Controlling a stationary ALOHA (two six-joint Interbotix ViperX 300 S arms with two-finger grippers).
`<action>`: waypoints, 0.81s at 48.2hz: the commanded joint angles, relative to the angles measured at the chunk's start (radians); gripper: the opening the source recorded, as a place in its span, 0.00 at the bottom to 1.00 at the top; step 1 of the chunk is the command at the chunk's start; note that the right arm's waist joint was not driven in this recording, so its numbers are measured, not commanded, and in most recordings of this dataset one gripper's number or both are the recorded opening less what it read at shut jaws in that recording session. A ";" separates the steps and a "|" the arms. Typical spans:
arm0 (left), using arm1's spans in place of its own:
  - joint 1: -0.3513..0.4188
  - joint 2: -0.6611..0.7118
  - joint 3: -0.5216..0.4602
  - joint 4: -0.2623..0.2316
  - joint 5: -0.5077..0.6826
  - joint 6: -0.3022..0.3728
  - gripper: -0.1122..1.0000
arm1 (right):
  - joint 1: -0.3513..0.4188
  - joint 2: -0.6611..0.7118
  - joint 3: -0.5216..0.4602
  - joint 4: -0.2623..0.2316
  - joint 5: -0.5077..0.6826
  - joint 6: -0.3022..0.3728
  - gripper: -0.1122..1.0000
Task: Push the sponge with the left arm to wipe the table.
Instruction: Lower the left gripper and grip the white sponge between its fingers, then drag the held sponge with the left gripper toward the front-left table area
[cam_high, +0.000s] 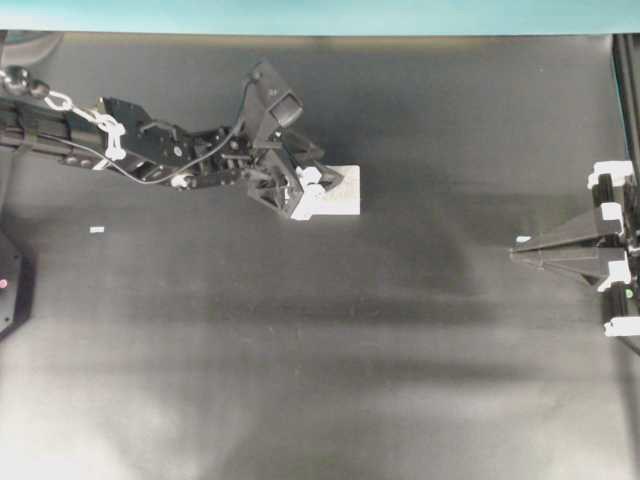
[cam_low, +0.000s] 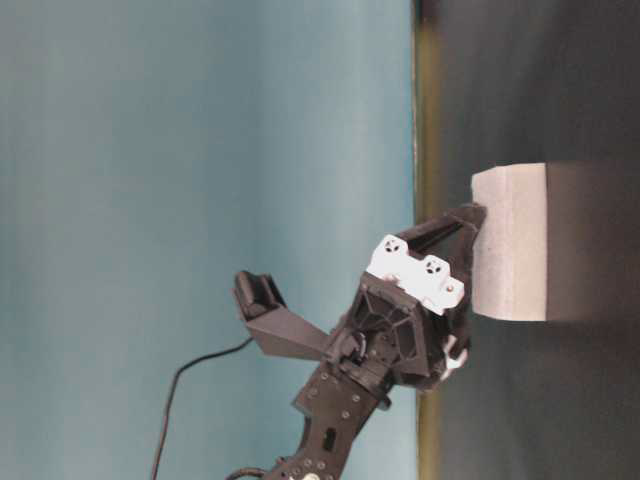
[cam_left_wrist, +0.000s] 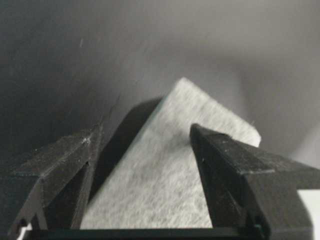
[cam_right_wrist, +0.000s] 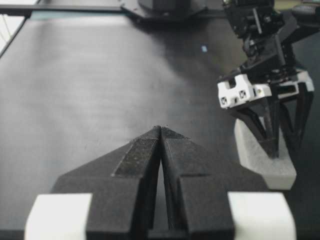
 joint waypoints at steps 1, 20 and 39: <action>-0.003 -0.003 0.008 0.005 0.003 -0.011 0.70 | 0.000 0.005 -0.005 0.002 -0.008 0.008 0.11; -0.034 -0.015 0.049 0.005 0.006 -0.078 0.61 | 0.000 0.005 -0.003 0.002 -0.008 0.008 0.11; -0.103 -0.123 0.147 0.005 0.084 -0.081 0.48 | 0.000 0.005 -0.002 0.002 -0.009 0.008 0.11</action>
